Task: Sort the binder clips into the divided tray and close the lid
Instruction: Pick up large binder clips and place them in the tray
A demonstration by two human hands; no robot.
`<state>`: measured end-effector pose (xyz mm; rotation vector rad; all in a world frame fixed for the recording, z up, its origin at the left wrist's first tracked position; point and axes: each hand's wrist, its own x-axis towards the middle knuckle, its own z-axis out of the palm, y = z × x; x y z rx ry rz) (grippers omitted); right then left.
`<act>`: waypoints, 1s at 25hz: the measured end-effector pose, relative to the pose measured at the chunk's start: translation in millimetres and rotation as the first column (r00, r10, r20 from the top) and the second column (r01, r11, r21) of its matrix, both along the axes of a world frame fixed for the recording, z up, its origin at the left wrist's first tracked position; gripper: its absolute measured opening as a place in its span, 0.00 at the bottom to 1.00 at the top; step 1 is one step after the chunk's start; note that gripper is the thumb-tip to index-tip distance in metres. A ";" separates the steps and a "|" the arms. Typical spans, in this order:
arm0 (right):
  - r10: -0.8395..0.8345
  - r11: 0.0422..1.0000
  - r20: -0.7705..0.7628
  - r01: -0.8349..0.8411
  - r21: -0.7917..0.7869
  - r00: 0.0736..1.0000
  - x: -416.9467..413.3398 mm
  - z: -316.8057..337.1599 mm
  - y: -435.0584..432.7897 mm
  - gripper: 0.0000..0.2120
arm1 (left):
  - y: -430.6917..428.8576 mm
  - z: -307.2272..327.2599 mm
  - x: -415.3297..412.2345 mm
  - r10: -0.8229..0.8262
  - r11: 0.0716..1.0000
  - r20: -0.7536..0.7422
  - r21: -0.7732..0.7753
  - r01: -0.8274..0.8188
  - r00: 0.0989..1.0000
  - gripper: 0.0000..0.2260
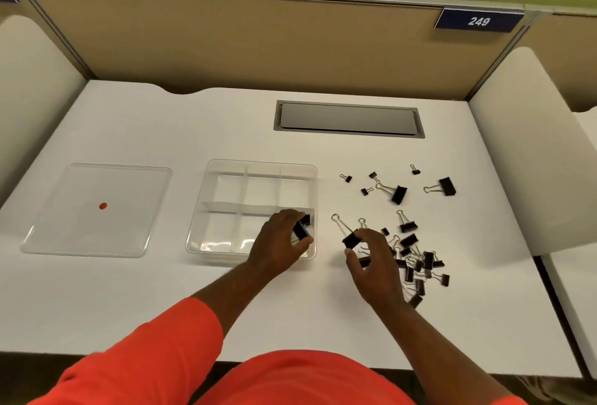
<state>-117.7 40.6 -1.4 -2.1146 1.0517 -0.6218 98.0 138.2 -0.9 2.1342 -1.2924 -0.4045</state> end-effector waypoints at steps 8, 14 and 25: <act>0.028 0.994 0.026 -0.025 -0.108 0.999 50.2 4.8 39.2 0.11 | 40.1 -14.1 48.4 -0.048 0.998 0.094 0.047 0.044 0.994 0.34; 0.032 0.989 -0.048 -0.038 -0.141 0.998 82.9 -1.6 51.4 0.17 | 54.9 -18.8 59.1 -0.095 0.989 0.064 0.117 0.087 0.993 0.37; 0.099 0.984 -0.284 -0.136 -0.111 0.954 78.3 -16.8 62.1 0.42 | 58.1 -17.6 62.0 -0.202 0.968 0.104 0.173 0.183 0.974 0.42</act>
